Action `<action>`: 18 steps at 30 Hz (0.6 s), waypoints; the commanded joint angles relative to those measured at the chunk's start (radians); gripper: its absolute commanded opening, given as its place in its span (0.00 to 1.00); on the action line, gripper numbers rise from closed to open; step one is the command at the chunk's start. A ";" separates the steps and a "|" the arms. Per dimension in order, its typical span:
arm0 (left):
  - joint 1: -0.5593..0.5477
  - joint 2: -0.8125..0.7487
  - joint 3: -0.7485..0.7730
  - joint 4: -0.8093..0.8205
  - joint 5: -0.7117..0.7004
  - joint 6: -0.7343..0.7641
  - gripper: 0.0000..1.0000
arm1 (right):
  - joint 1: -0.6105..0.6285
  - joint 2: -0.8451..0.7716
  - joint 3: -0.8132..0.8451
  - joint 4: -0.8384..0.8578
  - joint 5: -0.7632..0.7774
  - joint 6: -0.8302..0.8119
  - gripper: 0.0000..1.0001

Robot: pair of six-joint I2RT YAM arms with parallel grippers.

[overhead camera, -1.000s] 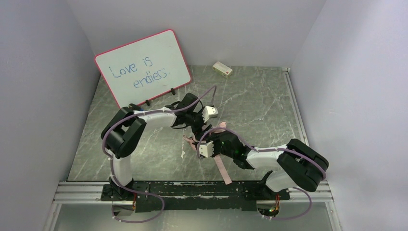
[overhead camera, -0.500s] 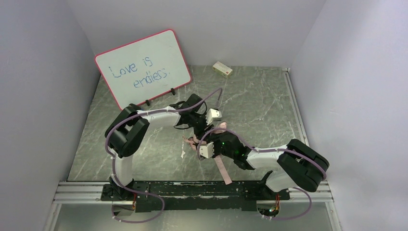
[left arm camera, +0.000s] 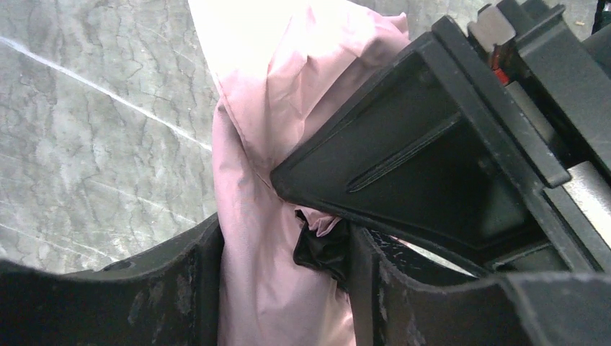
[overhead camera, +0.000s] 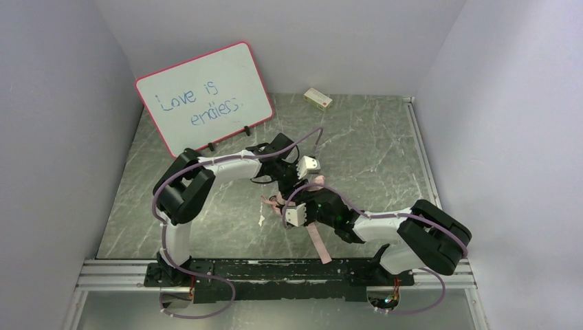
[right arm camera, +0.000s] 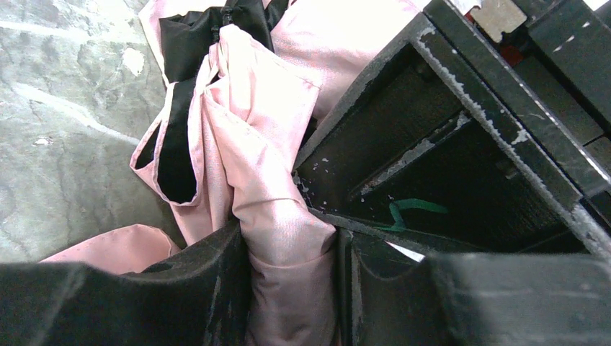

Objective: Put away the umbrella

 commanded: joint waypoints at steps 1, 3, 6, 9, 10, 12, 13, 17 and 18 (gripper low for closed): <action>-0.083 0.029 -0.041 -0.094 0.008 0.013 0.59 | 0.014 0.008 -0.019 -0.043 -0.046 0.023 0.05; -0.076 -0.003 -0.036 -0.087 0.016 -0.001 0.60 | 0.015 0.010 -0.019 -0.044 -0.045 0.022 0.05; -0.058 -0.044 -0.023 -0.070 0.031 -0.027 0.63 | 0.016 0.014 -0.019 -0.043 -0.044 0.023 0.05; -0.038 -0.084 -0.003 -0.060 0.061 -0.047 0.68 | 0.016 0.018 -0.018 -0.046 -0.042 0.021 0.05; -0.036 -0.098 0.001 -0.057 0.073 -0.051 0.70 | 0.018 0.019 -0.018 -0.047 -0.041 0.020 0.05; -0.030 -0.120 0.009 -0.051 0.096 -0.059 0.75 | 0.019 0.022 -0.018 -0.049 -0.040 0.020 0.05; -0.028 -0.131 0.011 -0.048 0.107 -0.063 0.80 | 0.020 0.022 -0.017 -0.049 -0.040 0.019 0.05; -0.022 -0.150 0.017 -0.042 0.164 -0.077 0.82 | 0.022 0.024 -0.019 -0.050 -0.038 0.019 0.04; -0.022 -0.151 0.017 -0.044 0.174 -0.079 0.83 | 0.023 0.024 -0.019 -0.050 -0.037 0.019 0.04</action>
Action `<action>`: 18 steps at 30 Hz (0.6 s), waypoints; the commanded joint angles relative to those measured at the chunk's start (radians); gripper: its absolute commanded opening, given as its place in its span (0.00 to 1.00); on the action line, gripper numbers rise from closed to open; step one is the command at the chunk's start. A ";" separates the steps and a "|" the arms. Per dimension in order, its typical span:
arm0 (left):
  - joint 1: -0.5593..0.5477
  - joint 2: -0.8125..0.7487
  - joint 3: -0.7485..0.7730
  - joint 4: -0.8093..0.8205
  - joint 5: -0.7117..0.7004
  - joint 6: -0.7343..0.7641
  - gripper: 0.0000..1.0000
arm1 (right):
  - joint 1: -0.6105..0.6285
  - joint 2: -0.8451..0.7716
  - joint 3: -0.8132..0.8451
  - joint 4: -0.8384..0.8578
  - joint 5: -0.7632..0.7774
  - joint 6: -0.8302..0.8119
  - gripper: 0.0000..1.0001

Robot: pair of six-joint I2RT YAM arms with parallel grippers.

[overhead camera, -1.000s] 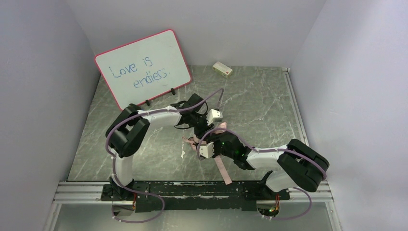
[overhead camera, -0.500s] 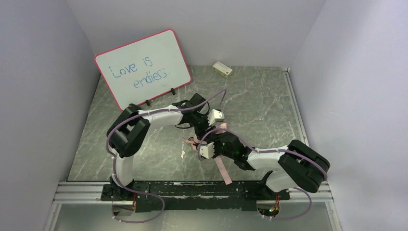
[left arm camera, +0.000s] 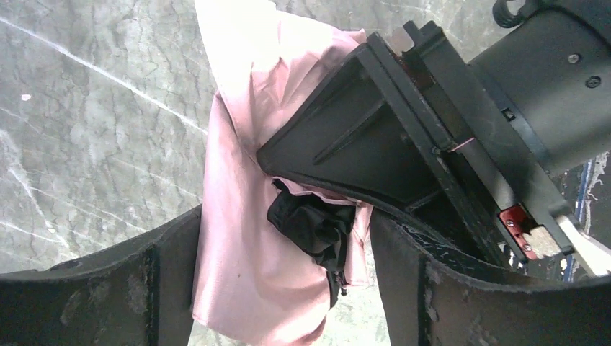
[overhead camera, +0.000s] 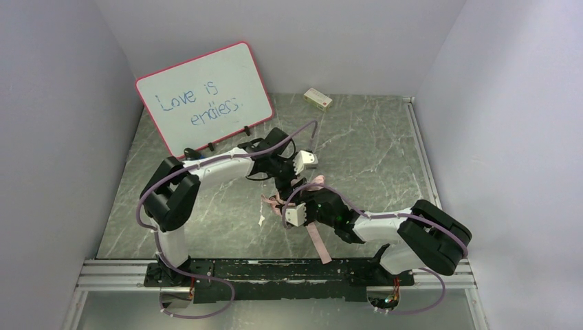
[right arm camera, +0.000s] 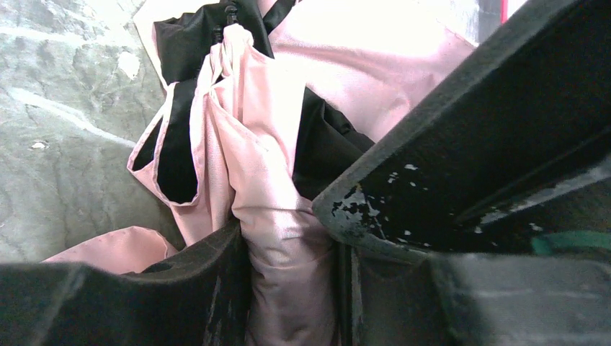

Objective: Put away the umbrella

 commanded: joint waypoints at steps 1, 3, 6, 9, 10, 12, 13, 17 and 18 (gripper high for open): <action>-0.029 -0.045 0.019 0.011 0.196 -0.052 0.83 | 0.020 0.024 -0.019 -0.058 -0.041 0.016 0.04; -0.029 -0.044 0.015 0.005 0.225 -0.046 0.83 | 0.020 0.026 -0.018 -0.060 -0.041 0.014 0.04; -0.029 -0.033 -0.007 0.002 0.238 -0.043 0.84 | 0.021 0.029 -0.016 -0.060 -0.041 0.014 0.04; -0.029 -0.001 -0.014 -0.008 0.246 -0.038 0.85 | 0.022 0.032 -0.015 -0.058 -0.042 0.014 0.04; -0.030 0.014 -0.016 -0.008 0.245 -0.039 0.85 | 0.022 0.033 -0.016 -0.058 -0.043 0.014 0.04; -0.035 0.047 -0.012 -0.009 0.232 -0.039 0.86 | 0.023 0.035 -0.016 -0.058 -0.041 0.014 0.04; -0.040 0.065 -0.004 -0.014 0.218 -0.037 0.87 | 0.023 0.036 -0.015 -0.057 -0.041 0.014 0.04; -0.057 0.145 0.020 -0.024 0.159 -0.028 0.89 | 0.025 0.035 -0.017 -0.055 -0.041 0.015 0.04; -0.058 0.158 0.022 -0.017 0.154 -0.033 0.89 | 0.025 0.035 -0.018 -0.055 -0.041 0.014 0.04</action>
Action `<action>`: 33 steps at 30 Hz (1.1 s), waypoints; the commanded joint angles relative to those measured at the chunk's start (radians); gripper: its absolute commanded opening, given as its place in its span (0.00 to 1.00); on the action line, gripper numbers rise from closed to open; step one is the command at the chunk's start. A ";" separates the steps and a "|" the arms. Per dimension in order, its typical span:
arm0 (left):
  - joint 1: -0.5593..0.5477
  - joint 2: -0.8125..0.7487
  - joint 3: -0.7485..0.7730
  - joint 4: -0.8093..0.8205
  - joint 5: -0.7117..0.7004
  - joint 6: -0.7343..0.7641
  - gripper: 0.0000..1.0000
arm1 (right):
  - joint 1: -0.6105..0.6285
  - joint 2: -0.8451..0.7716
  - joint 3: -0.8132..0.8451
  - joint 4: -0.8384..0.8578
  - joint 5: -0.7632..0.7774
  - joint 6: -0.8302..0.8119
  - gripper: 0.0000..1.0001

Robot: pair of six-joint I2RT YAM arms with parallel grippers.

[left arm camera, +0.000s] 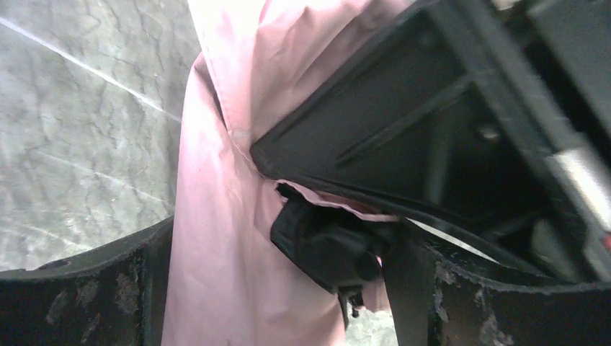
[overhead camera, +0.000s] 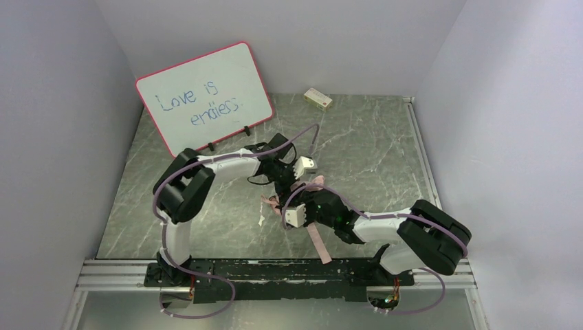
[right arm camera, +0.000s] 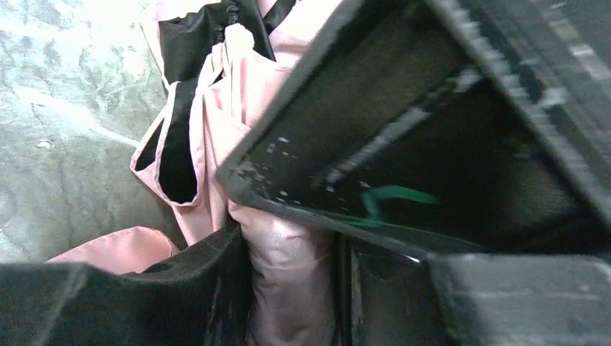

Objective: Put away the umbrella

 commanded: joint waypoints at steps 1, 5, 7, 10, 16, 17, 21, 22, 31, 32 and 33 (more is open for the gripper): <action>-0.071 0.085 0.025 0.002 0.084 -0.032 0.89 | 0.019 0.035 -0.015 -0.058 -0.050 0.020 0.04; -0.076 0.122 0.024 -0.007 0.093 -0.020 0.87 | 0.019 0.039 -0.013 -0.057 -0.052 0.018 0.04; -0.083 0.126 0.014 -0.006 0.086 -0.012 0.83 | 0.019 0.043 -0.011 -0.054 -0.053 0.018 0.04; -0.093 0.134 0.007 -0.010 0.060 -0.003 0.67 | 0.020 0.042 -0.008 -0.047 -0.055 0.024 0.04; -0.105 0.139 -0.001 -0.031 -0.015 0.000 0.43 | 0.022 0.026 -0.002 -0.046 -0.053 0.026 0.04; -0.107 0.139 -0.007 -0.030 -0.027 0.000 0.39 | 0.022 0.022 -0.001 -0.046 -0.055 0.026 0.04; -0.112 0.143 -0.012 -0.042 -0.081 -0.001 0.12 | 0.025 -0.003 -0.003 -0.052 -0.071 0.022 0.09; -0.113 0.144 -0.015 -0.040 -0.112 -0.006 0.06 | 0.026 -0.015 -0.002 -0.062 -0.080 0.022 0.12; -0.111 0.170 -0.015 -0.035 -0.213 -0.020 0.05 | 0.030 -0.196 0.006 -0.174 -0.084 0.042 0.46; -0.111 0.172 -0.015 -0.037 -0.222 -0.019 0.05 | 0.029 -0.219 0.010 -0.200 -0.090 0.046 0.49; -0.111 0.173 -0.016 -0.037 -0.231 -0.018 0.05 | 0.030 -0.242 0.013 -0.225 -0.093 0.049 0.50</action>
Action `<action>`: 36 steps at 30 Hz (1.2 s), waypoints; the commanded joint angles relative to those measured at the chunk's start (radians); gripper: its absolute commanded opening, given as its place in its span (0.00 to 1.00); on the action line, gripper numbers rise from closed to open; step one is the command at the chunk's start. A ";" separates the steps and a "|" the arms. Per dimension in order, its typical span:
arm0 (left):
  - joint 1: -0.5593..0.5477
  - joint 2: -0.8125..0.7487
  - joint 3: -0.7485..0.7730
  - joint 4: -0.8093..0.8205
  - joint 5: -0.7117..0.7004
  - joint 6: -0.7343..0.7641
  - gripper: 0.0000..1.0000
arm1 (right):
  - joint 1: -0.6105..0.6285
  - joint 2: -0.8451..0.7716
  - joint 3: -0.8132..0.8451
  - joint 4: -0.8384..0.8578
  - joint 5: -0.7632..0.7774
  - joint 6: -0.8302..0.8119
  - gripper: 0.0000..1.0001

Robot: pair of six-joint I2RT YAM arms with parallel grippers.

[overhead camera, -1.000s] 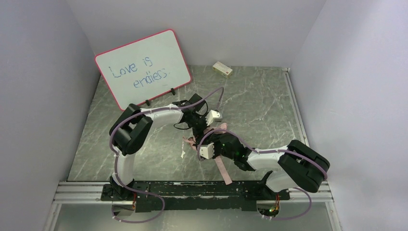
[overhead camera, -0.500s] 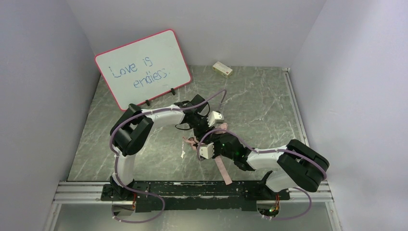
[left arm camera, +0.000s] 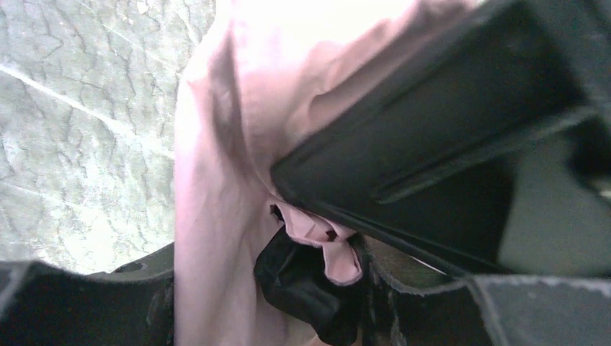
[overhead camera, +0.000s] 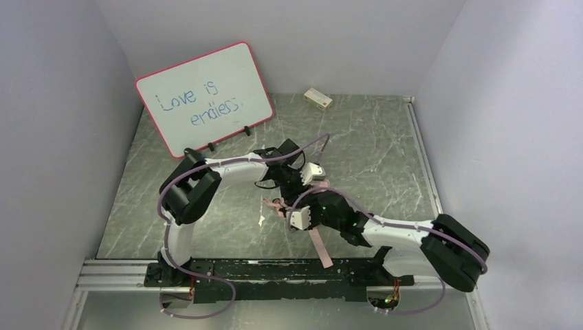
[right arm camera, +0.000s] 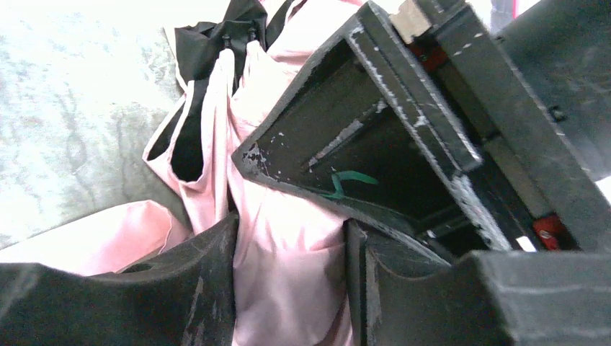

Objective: Put away the umbrella

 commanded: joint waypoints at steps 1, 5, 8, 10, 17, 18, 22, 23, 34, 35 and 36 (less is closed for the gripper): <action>-0.042 0.116 -0.049 -0.036 -0.136 0.004 0.05 | 0.025 -0.112 0.020 -0.071 -0.087 0.031 0.50; -0.038 0.115 -0.050 -0.034 -0.163 0.008 0.05 | 0.027 -0.200 0.020 -0.172 -0.098 0.052 0.55; -0.033 0.110 -0.053 -0.038 -0.200 0.018 0.05 | 0.029 -0.272 0.037 -0.260 -0.117 0.077 0.55; -0.028 0.100 -0.060 -0.039 -0.229 0.026 0.05 | 0.029 -0.341 0.048 -0.306 -0.149 0.116 0.55; -0.019 0.062 -0.085 -0.027 -0.351 0.052 0.05 | 0.030 -0.570 0.092 -0.316 -0.100 0.408 0.53; -0.018 0.058 -0.090 -0.024 -0.370 0.053 0.05 | 0.030 -0.591 0.106 -0.312 -0.070 0.471 0.53; -0.019 0.029 -0.116 -0.004 -0.424 0.057 0.05 | 0.030 -0.652 0.201 -0.384 0.031 0.783 0.53; -0.018 0.020 -0.126 0.004 -0.438 0.059 0.05 | 0.029 -0.663 0.228 -0.411 0.058 0.862 0.53; 0.013 -0.026 -0.164 0.040 -0.531 0.033 0.05 | 0.029 -0.737 0.353 -0.747 0.333 1.473 0.54; 0.014 -0.027 -0.167 0.042 -0.539 0.033 0.05 | 0.029 -0.742 0.356 -0.778 0.361 1.512 0.54; 0.014 -0.030 -0.171 0.045 -0.547 0.033 0.05 | 0.030 -0.750 0.356 -0.799 0.369 1.541 0.54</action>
